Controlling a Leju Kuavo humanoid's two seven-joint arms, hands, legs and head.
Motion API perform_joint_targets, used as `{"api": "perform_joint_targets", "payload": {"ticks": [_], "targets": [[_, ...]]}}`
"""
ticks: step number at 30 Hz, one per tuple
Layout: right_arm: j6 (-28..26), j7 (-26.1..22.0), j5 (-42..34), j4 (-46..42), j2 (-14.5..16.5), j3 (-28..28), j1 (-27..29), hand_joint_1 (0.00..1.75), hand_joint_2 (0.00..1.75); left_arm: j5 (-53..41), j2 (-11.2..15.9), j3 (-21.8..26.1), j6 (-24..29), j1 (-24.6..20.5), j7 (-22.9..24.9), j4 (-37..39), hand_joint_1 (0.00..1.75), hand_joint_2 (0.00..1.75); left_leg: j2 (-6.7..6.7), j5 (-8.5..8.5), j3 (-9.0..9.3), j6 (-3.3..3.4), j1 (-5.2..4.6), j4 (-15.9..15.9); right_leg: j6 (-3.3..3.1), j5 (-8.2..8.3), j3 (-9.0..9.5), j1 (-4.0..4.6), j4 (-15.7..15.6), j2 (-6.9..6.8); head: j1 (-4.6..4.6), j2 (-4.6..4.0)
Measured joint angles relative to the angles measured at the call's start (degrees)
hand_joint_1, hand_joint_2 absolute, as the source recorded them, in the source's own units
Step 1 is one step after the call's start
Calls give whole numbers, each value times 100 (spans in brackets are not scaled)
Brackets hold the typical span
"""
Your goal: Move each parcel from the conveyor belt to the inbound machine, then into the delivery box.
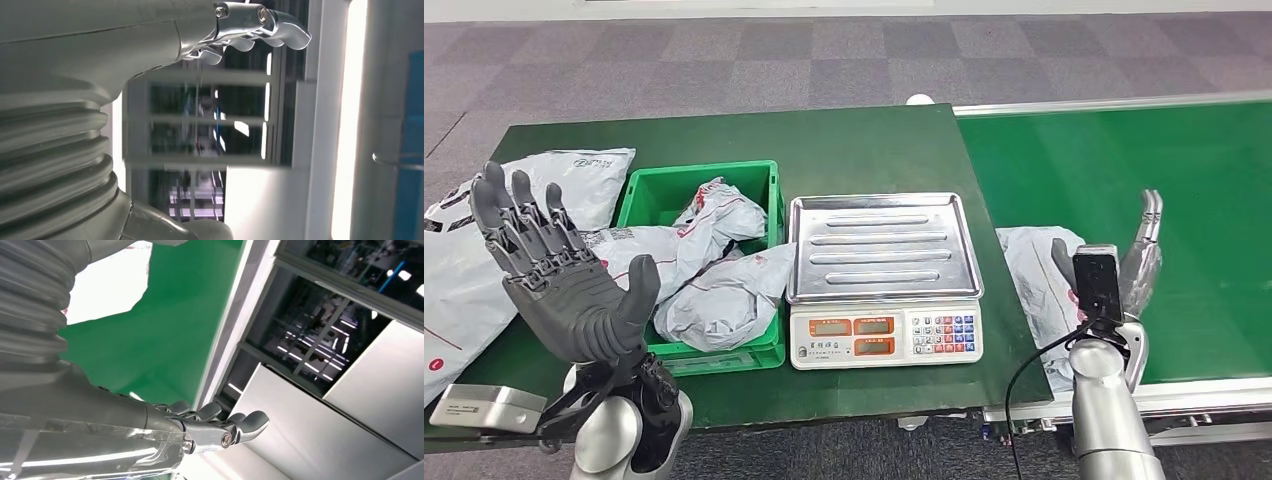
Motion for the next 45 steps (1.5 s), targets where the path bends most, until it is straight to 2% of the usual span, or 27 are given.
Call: {"api": "perform_joint_targets", "payload": {"ticks": [4, 8, 10, 14, 17, 21, 32, 37, 38, 42, 45], "targets": [[-45, 366, 474, 102, -2, -60, -34, 0, 175, 492, -35, -7, -927, 28, 15, 356, 0, 175, 0, -1, -1, 1, -2, 1, 1, 0, 0, -2, 0, 0, 1, 1], [156, 1536, 1401, 716, -74, -185, -316, 0, 175, 622, -48, -100, -1632, -72, 186, 955, 0, 175, 5, 1, 0, 4, -4, 2, 4, 4, -1, -4, -1, 6, 0, 0], [434, 2150, 1792, 1254, -157, -287, -522, 0, 175, 476, -63, -137, -1761, -136, 304, 1253, 0, 175, 5, 3, 0, 7, -5, 3, 7, 6, 0, -5, -1, 5, 0, 0], [1498, 3322, 2412, 2603, -382, -485, -857, 0, 175, 91, -108, -158, -2063, -185, 429, 1788, 0, 175, 0, 4, -1, 7, -5, 6, 8, 8, 2, -4, -1, 1, 1, 0], [1848, 3405, 2608, 3404, -479, -587, -1004, 0, 175, -14, -128, -158, -2177, -263, 427, 2124, 0, 175, -1, 4, -3, 7, -5, 5, 8, 8, 0, -4, -1, 1, 1, 0], [2176, 3434, 2798, 3923, -503, -602, -1226, 0, 175, -64, -164, -158, -2250, -351, 438, 2319, 0, 175, 6, 3, 1, 6, -2, 5, 7, 6, 0, -1, 0, 13, 0, -1], [2292, 3463, 2858, 4370, -505, -602, -1471, 0, 175, -64, -195, -157, -2271, -444, 454, 2508, 0, 175, 7, 5, 3, 9, -2, 12, 13, 10, 9, -2, -1, 11, 0, 0], [2579, 3398, 2892, 4440, -506, -602, -1544, 0, 175, 37, -201, -156, -2324, -443, 417, 2510, 0, 175, 8, 5, 8, 10, -2, 14, 13, 11, 14, -2, -1, 13, 0, 1], [2628, 3395, 2905, 4457, -507, -602, -1559, 4, 175, 42, -201, -156, -2326, -441, 419, 2510, 0, 175, 8, 4, 10, 11, -2, 14, 14, 11, 16, -2, -1, 14, 0, 1], [2589, 3337, 2934, 4490, -507, -602, -1585, 175, 175, 28, -203, -156, -2325, -405, 425, 2511, 0, 175, 9, 2, 16, 15, -2, 15, 14, 12, 23, -2, -1, 14, 0, 1], [2160, 3096, 2857, 4473, -505, -602, -1567, 175, 175, 14, -201, -156, -2313, -328, 420, 2497, 0, 175, 7, 2, 15, 16, -4, 15, 17, 14, 23, -4, -1, 13, 0, 1]]}}
